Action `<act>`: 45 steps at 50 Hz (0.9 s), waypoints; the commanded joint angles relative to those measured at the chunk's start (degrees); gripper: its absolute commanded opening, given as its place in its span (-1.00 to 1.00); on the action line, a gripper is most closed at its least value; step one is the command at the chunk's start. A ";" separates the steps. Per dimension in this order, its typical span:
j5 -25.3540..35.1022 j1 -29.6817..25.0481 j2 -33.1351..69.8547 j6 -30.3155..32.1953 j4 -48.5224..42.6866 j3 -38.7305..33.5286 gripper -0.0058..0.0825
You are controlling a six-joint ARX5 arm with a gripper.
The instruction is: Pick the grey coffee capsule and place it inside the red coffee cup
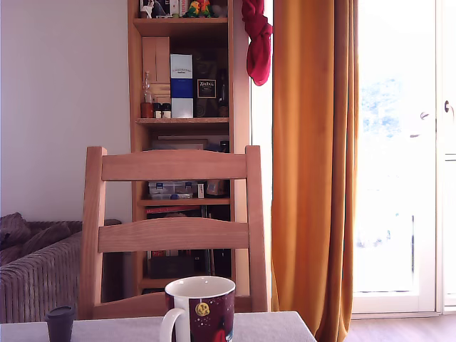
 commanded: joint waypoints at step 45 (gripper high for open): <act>30.73 2.25 4.48 -18.91 -5.73 0.81 -0.91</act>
